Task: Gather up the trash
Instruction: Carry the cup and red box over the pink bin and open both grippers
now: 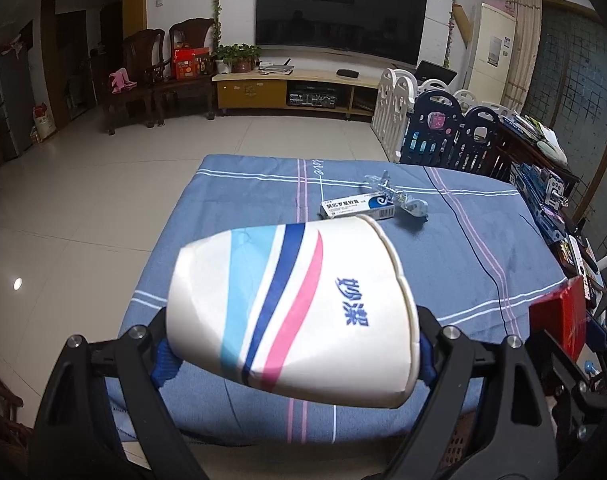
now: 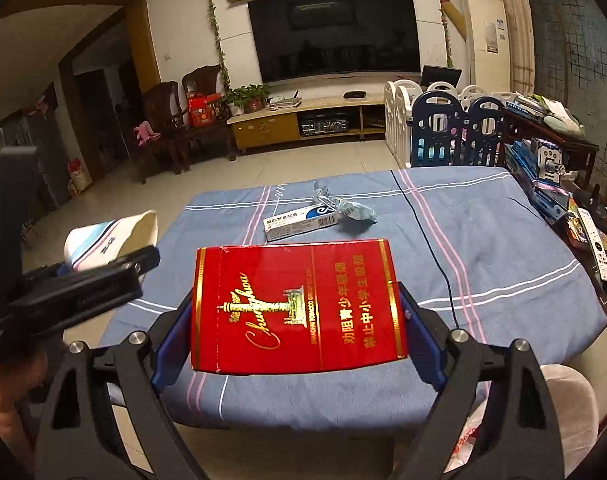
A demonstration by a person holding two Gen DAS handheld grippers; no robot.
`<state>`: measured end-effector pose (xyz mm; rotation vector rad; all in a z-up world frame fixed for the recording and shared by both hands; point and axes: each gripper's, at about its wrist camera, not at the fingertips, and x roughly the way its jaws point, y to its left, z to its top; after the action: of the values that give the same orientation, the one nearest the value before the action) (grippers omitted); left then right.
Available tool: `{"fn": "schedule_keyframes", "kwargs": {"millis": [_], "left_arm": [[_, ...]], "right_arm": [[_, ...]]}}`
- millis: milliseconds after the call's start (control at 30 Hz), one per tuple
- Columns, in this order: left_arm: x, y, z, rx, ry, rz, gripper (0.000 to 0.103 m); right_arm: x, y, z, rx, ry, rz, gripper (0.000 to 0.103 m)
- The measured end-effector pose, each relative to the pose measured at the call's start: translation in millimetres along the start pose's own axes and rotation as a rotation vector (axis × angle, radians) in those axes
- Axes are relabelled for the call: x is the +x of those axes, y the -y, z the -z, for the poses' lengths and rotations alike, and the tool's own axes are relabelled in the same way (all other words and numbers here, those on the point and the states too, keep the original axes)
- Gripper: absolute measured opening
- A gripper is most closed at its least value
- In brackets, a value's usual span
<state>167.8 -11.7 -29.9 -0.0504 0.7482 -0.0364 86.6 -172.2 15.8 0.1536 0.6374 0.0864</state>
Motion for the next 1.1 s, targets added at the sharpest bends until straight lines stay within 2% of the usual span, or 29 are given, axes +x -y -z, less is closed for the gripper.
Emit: {"fn": "schedule_keyframes", "kwargs": {"millis": [167, 433, 567, 700, 800, 867, 1000, 1067, 1100], "left_arm": [[-23.7, 1.2, 24.7, -0.015, 0.012, 0.012, 0.087], [-15.2, 1.9, 23.4, 0.004, -0.002, 0.007, 0.087], [-12.8, 12.8, 22.4, 0.019, -0.003, 0.045, 0.087], [-10.5, 49.4, 25.1, 0.094, -0.024, 0.221, 0.087], [-10.3, 92.2, 35.1, 0.186, -0.071, 0.396, 0.087], [-12.3, 124.4, 45.5, 0.271, -0.103, 0.502, 0.087], [-26.9, 206.2, 84.4, 0.512, -0.154, 0.722, 0.087], [-33.1, 238.4, 104.3, 0.596, -0.163, 0.786, 0.088], [-34.8, 254.7, 116.3, 0.636, -0.173, 0.813, 0.091]], "right_arm": [[-3.8, 2.7, 4.9, -0.012, 0.01, 0.009, 0.088], [2.7, 10.4, 8.6, -0.017, -0.013, 0.016, 0.088], [-2.9, 18.0, 6.9, 0.003, -0.006, 0.015, 0.088], [-47.4, 47.0, 6.9, 0.054, 0.052, 0.032, 0.089], [-88.3, 85.8, 22.0, 0.066, 0.06, 0.078, 0.089], [-110.5, 113.1, 34.7, 0.088, 0.042, 0.117, 0.089], [-150.7, 168.9, 70.3, 0.144, -0.018, 0.229, 0.089], [-160.7, 188.7, 86.9, 0.178, -0.045, 0.268, 0.089], [-162.8, 195.1, 92.6, 0.191, -0.055, 0.283, 0.089]]}}
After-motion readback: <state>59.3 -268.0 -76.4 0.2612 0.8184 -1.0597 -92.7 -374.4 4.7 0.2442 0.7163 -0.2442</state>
